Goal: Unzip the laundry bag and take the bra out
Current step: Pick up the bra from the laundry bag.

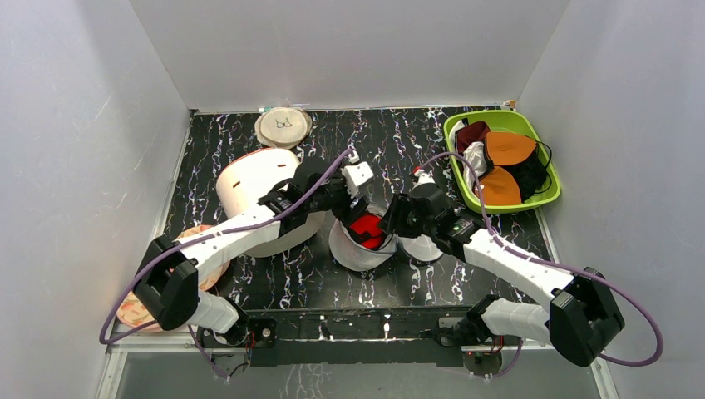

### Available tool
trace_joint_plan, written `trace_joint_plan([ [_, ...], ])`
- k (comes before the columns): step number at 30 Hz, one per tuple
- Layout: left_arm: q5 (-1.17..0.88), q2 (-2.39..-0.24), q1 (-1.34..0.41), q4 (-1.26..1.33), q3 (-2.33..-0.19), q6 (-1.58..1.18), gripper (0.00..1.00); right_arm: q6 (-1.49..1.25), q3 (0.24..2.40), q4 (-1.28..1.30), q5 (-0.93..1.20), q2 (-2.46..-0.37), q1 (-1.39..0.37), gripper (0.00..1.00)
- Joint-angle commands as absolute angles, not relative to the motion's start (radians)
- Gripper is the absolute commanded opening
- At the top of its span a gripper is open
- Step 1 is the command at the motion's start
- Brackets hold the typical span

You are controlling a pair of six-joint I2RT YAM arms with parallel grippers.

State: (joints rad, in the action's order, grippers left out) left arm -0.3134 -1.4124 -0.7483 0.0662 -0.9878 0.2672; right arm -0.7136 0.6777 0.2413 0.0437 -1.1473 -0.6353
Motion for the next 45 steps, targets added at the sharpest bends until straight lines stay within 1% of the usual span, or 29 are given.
trace_joint_plan([
  [1, -0.297, -1.433, -0.752, 0.030, -1.009, 0.289, 0.63, -0.707, 0.752, 0.238, 0.027, -1.157, -0.655, 0.39],
  [4, -0.300, -1.448, -0.752, 0.029, -1.004, 0.303, 0.59, -0.726, 0.758, 0.247, -0.006, -1.177, -0.664, 0.34],
  [8, -0.295, -1.481, -0.752, 0.007, -1.011, 0.321, 0.56, -0.738, 0.748, 0.240, -0.027, -1.197, -0.665, 0.35],
  [14, -0.299, -1.518, -0.752, -0.012, -1.024, 0.333, 0.45, -0.726, 0.747, 0.229, -0.035, -1.211, -0.669, 0.38],
  [21, -0.359, -1.545, -0.752, -0.031, -1.046, 0.321, 0.21, -0.746, 0.741, 0.178, -0.021, -1.247, -0.688, 0.38],
  [23, -0.382, -1.551, -0.752, -0.035, -1.053, 0.314, 0.07, -0.755, 0.747, 0.159, -0.025, -1.264, -0.698, 0.37],
  [24, -0.391, -1.552, -0.752, -0.033, -1.054, 0.309, 0.01, -0.760, 0.753, 0.153, -0.035, -1.271, -0.703, 0.37],
  [33, -0.471, -1.545, -0.762, -0.028, -1.053, 0.309, 0.00, -0.882, 0.750, 0.115, -0.228, -1.340, -0.724, 0.41],
  [36, -0.476, -1.541, -0.767, -0.029, -1.051, 0.317, 0.00, -0.916, 0.736, 0.098, -0.287, -1.347, -0.723, 0.45],
  [38, -0.477, -1.540, -0.770, -0.029, -1.051, 0.319, 0.00, -0.913, 0.733, 0.080, -0.297, -1.354, -0.724, 0.46],
  [40, -0.483, -1.538, -0.771, -0.029, -1.051, 0.321, 0.00, -0.900, 0.733, 0.058, -0.295, -1.361, -0.723, 0.42],
  [42, -0.497, -1.537, -0.773, -0.027, -1.052, 0.319, 0.00, -0.890, 0.742, 0.056, -0.301, -1.373, -0.723, 0.31],
  [44, -0.501, -1.534, -0.774, -0.024, -1.051, 0.318, 0.00, -0.879, 0.761, 0.083, -0.315, -1.376, -0.723, 0.17],
  [45, -0.500, -1.531, -0.776, -0.022, -1.050, 0.316, 0.00, -0.869, 0.771, 0.098, -0.318, -1.374, -0.724, 0.13],
])
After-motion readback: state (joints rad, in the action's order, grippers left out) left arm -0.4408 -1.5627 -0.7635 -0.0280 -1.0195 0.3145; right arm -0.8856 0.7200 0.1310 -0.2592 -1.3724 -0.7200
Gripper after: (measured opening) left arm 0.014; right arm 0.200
